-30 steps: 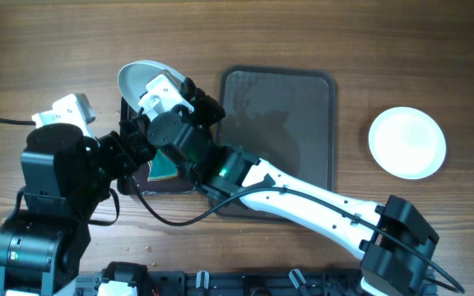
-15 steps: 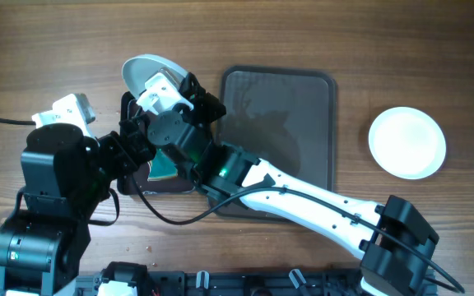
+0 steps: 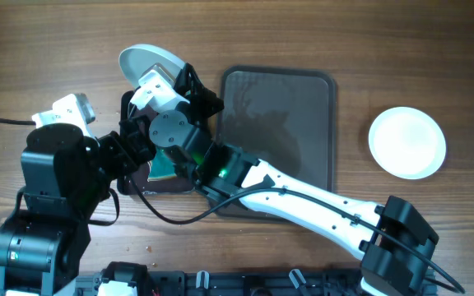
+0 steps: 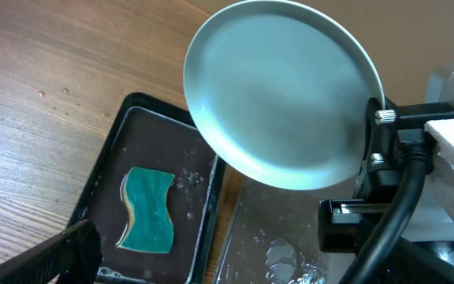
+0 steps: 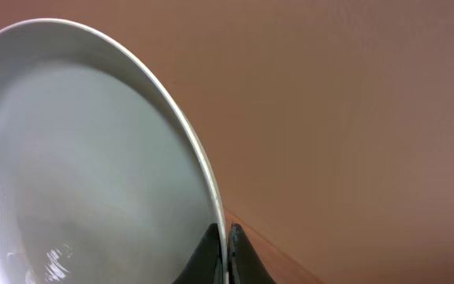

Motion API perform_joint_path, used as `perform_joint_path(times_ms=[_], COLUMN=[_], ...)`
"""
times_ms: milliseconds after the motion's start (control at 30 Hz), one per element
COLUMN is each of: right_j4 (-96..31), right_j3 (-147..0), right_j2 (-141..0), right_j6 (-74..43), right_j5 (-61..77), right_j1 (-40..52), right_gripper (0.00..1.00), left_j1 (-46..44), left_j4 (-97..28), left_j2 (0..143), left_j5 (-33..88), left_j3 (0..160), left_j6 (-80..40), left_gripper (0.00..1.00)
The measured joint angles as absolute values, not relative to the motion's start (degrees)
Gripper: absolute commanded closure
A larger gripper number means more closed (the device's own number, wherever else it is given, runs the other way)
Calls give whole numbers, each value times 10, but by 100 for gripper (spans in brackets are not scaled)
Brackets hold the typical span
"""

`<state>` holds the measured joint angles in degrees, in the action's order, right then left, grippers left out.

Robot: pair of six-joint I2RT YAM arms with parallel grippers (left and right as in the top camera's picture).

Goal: Clean dirty plates on tray and stack at the side
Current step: 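Lift the plate with right gripper and tilt it over the black tray, then carry the plate with right gripper onto the right-side stack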

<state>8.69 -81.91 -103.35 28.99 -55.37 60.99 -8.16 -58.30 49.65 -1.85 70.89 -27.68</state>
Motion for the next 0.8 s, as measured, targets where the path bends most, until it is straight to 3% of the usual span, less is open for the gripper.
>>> perform_joint_path(times_ms=[600,800], right_j4=[132,-38], right_j3=[-819,-824], right_j2=[-1034,-1031], right_j6=[294,137], right_j5=[-559,-547], right_j1=[633,604], right_gripper=[96,96], left_j1=[-82,-82], left_j4=[-585,-583], left_j2=[496,497], left_j5=[-18,-18], left_j3=[709,709], left_j6=[-277,-277], left_gripper=[0,0])
